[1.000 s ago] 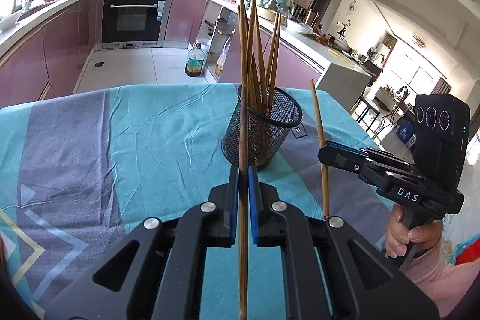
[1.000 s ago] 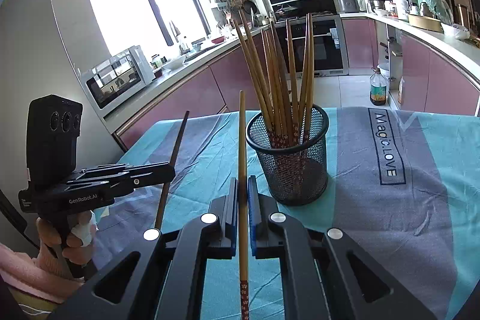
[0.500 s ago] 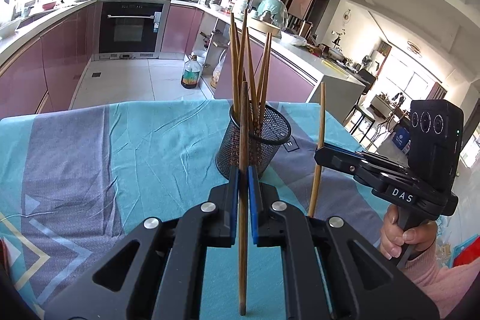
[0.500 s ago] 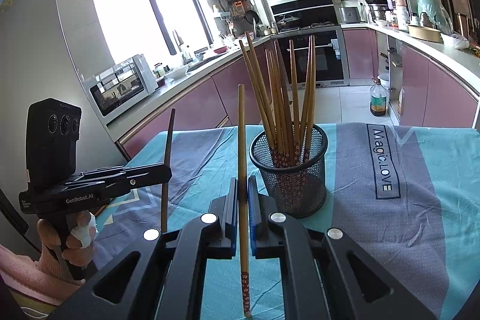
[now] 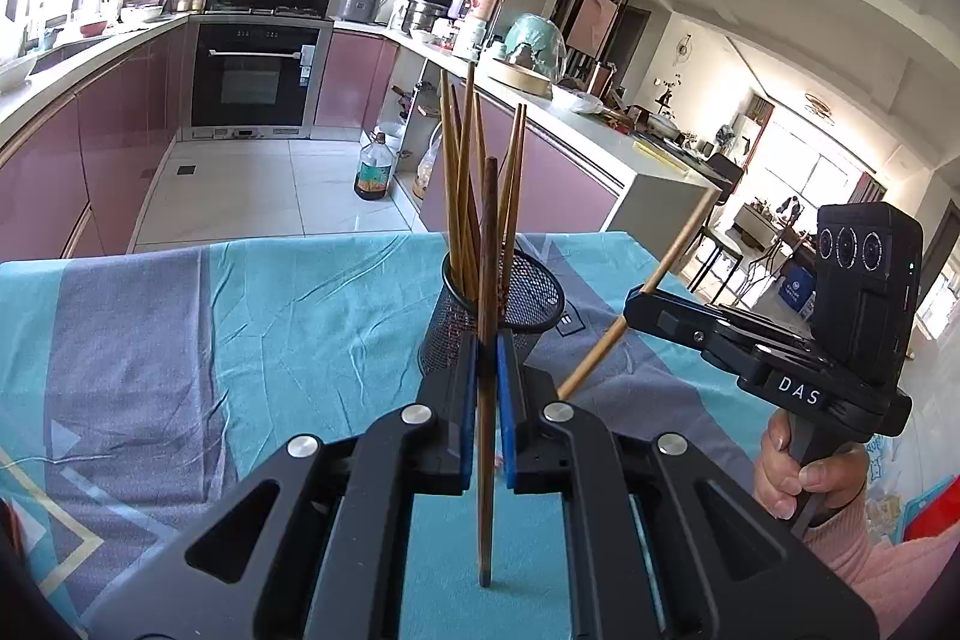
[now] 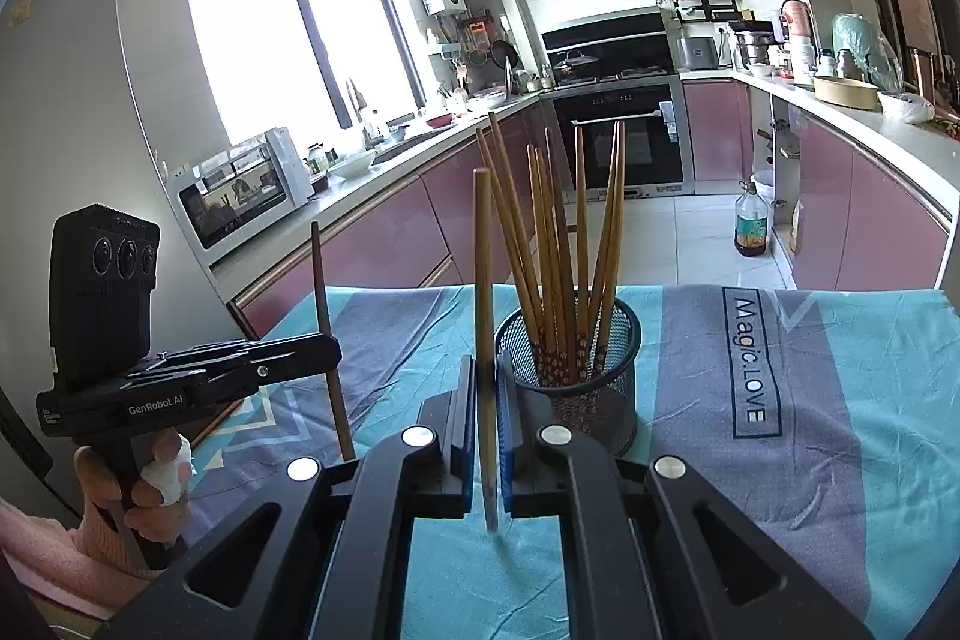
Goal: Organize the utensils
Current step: 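Raise both held chopsticks upright and carry them over the mesh cup, then lower both chopsticks into the mesh cup among the others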
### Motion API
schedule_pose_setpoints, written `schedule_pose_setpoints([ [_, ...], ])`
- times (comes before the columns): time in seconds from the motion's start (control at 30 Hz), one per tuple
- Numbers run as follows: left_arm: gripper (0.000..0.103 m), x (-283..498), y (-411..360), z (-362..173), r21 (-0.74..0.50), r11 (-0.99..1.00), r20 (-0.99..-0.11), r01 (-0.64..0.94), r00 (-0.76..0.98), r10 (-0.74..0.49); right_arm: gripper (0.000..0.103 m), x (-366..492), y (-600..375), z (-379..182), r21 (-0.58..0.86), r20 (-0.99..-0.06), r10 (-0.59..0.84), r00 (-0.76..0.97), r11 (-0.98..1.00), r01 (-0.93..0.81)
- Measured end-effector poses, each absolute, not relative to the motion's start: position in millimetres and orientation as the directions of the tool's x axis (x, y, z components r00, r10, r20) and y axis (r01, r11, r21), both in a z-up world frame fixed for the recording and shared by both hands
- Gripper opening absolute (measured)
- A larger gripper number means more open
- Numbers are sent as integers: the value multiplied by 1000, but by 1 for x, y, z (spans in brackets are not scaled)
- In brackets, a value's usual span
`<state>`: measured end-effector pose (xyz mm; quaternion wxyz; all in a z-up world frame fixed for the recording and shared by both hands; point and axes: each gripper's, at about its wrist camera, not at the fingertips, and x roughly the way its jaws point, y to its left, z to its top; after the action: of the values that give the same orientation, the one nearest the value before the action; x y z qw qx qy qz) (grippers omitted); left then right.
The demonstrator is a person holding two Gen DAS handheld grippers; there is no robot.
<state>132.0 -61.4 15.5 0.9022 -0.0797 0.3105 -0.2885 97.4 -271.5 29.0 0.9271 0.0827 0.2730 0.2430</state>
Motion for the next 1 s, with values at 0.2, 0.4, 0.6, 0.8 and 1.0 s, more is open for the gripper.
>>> schedule_pose_setpoints([
  [0.2,7,137,-65,20,-316,821,-507,476,647,-570,5,102,-274,34,277,-457,491,742,871,-405],
  [0.4,7,139,-66,25,-310,820,-499,482,651,-571,5,105,-276,40,273,-447,490,748,871,-408],
  [0.6,7,140,-65,31,-309,815,-486,489,655,-578,5,103,-277,47,258,-434,484,760,875,-410],
  [0.8,7,143,-64,43,-304,812,-465,498,667,-583,5,105,-279,58,243,-410,479,776,877,-413],
  [1.0,7,145,-63,59,-290,811,-434,508,686,-584,5,106,-279,69,222,-386,476,790,879,-421],
])
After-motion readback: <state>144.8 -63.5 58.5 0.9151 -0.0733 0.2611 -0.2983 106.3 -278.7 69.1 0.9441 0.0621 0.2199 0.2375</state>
